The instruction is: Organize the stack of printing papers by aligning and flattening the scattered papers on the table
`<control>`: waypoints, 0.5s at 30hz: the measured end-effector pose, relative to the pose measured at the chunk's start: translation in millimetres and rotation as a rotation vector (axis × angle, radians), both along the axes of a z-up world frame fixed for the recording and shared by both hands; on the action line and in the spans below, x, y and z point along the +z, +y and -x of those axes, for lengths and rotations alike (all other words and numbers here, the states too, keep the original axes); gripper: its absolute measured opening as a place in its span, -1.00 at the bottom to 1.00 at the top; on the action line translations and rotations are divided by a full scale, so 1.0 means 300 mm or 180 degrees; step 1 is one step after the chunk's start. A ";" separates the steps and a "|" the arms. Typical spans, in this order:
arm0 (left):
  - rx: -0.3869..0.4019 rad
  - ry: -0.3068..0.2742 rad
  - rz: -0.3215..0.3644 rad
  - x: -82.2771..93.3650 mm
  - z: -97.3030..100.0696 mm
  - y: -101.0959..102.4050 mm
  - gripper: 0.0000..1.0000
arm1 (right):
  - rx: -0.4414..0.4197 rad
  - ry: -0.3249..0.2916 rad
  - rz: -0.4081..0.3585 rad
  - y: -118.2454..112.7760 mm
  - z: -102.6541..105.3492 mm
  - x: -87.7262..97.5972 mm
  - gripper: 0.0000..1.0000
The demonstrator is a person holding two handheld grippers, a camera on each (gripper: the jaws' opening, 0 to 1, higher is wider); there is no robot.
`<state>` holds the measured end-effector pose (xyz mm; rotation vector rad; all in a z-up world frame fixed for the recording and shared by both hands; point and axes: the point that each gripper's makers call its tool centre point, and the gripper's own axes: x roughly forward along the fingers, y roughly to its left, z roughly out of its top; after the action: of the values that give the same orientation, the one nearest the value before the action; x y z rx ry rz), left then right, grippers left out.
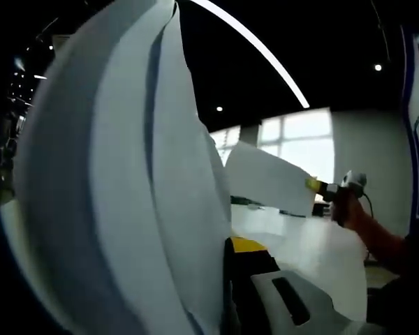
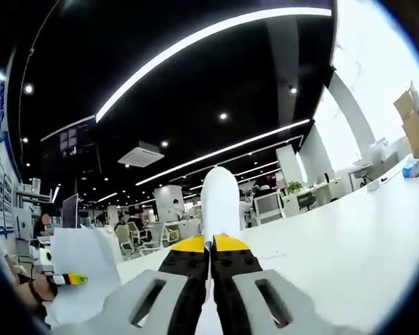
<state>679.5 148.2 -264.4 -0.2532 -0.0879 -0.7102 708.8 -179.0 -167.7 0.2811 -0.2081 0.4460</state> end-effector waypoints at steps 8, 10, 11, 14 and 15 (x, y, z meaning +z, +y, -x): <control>0.0000 0.0002 -0.0001 -0.002 -0.008 0.011 -0.86 | 0.0035 -0.0058 -0.0051 -0.006 0.003 0.029 -1.00; 0.0001 0.0003 -0.0002 -0.002 -0.011 0.013 -0.86 | 0.0048 -0.0067 -0.0063 -0.006 0.006 0.037 -1.00; 0.0001 0.0004 -0.0002 -0.002 -0.012 0.016 -0.86 | 0.0054 -0.0075 -0.0069 -0.005 0.008 0.041 -1.00; 0.0001 0.0005 -0.0005 -0.003 -0.011 0.014 -0.86 | 0.0060 -0.0098 -0.0060 -0.003 0.011 0.050 -1.00; 0.0000 0.0005 -0.0006 -0.003 -0.011 0.014 -0.86 | 0.0067 -0.0098 -0.0061 -0.002 0.012 0.051 -1.00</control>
<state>682.9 152.3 -265.4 -0.2518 -0.0857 -0.7101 705.3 -179.7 -152.4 0.2955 -0.2397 0.4694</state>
